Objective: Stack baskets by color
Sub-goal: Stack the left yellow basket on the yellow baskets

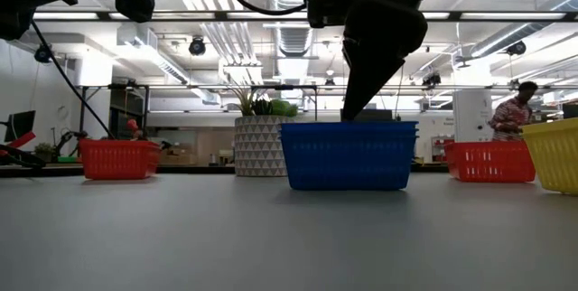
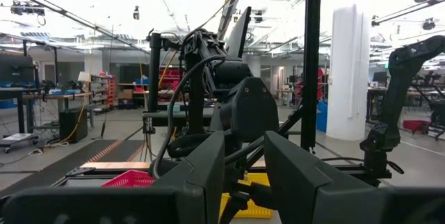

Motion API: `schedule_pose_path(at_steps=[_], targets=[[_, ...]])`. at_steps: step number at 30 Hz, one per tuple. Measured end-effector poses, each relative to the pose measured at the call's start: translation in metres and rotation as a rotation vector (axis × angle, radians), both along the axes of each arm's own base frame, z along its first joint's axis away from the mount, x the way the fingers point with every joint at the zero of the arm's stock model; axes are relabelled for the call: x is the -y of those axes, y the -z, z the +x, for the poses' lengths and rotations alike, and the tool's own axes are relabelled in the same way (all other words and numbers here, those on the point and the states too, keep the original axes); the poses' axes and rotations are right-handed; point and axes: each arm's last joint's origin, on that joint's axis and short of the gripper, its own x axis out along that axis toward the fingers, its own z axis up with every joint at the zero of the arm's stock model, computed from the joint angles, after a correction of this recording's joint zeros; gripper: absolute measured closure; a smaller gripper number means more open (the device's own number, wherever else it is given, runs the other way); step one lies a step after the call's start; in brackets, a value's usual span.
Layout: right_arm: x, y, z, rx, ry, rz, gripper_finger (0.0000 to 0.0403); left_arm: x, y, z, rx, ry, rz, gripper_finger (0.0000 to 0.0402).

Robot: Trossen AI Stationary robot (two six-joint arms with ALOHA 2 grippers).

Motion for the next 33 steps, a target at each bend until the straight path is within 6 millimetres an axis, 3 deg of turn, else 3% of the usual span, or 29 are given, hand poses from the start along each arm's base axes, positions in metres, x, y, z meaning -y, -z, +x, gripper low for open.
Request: schedule_pose_path(at_steps=[12,19,27,33], targets=[[0.0,-0.001,0.0,0.003,0.002,0.001,0.0204,0.0,0.0,0.0,0.0,0.0,0.0,0.0314],[0.001,-0.013,-0.005,0.029,0.003,0.008,0.0204,0.0,0.002,0.0,-0.009,0.0,0.003,0.0314],[-0.001,-0.046,-0.019,0.147,-0.182,-0.041,0.0204,-0.001,0.004,0.001,-0.02,-0.054,0.067,0.0314],[0.016,-0.046,-0.048,0.238,-0.276,-0.102,0.0205,-0.004,0.002,0.001,-0.033,-0.172,0.069,0.0314]])
